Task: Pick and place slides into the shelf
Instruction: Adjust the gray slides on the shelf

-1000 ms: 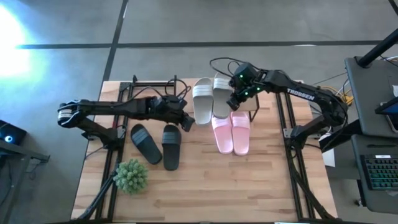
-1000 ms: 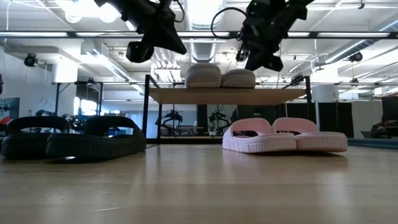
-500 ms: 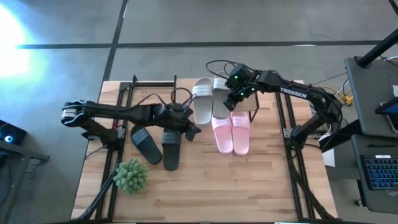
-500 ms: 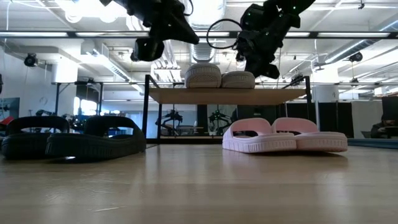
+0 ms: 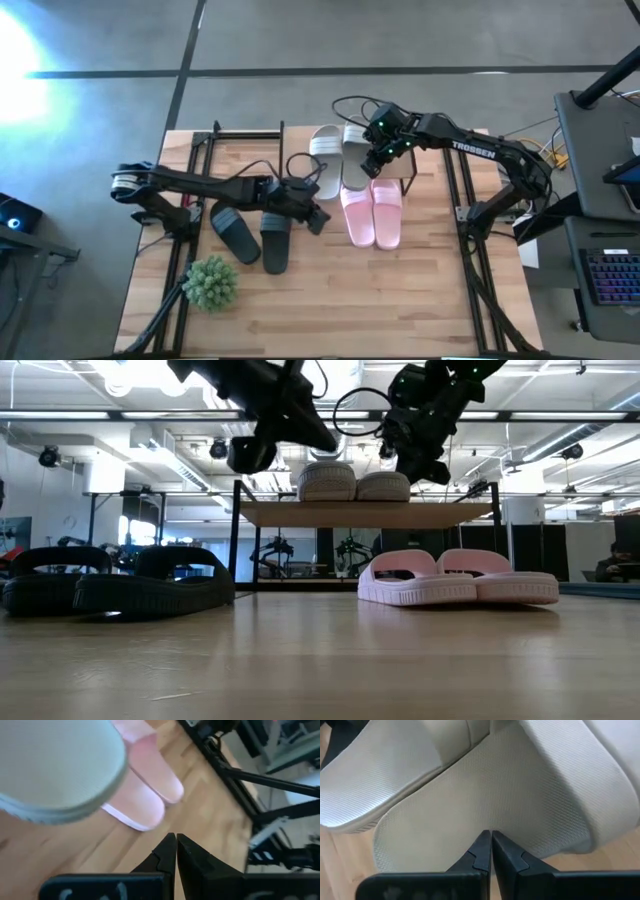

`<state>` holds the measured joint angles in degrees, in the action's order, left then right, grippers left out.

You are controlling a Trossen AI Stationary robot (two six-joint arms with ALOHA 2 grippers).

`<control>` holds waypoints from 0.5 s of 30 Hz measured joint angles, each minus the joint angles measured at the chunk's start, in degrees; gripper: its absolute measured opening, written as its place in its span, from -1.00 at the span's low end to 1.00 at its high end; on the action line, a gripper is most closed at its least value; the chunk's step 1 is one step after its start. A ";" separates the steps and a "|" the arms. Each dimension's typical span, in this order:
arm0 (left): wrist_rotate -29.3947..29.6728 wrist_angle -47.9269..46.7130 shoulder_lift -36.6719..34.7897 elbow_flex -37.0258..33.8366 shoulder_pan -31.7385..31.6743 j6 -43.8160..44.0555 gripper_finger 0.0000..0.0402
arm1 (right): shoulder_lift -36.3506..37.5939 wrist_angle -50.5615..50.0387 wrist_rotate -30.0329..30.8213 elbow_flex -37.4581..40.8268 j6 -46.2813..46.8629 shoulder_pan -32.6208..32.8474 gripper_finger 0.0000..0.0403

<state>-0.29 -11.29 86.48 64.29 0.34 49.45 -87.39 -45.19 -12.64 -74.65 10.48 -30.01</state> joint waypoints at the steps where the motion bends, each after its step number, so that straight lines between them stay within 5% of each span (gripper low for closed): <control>1: 0.61 0.13 0.43 0.04 -0.17 -0.20 -1.00 | 0.00 0.00 0.34 0.00 0.00 0.01 -0.96; 15: 11.07 0.38 1.68 0.33 -3.14 -2.11 -1.00 | 0.04 -0.48 0.78 0.00 0.00 0.00 -0.96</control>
<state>10.78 -10.91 88.16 64.62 -2.81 47.33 -87.35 -45.67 -11.86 -74.65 10.48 -30.01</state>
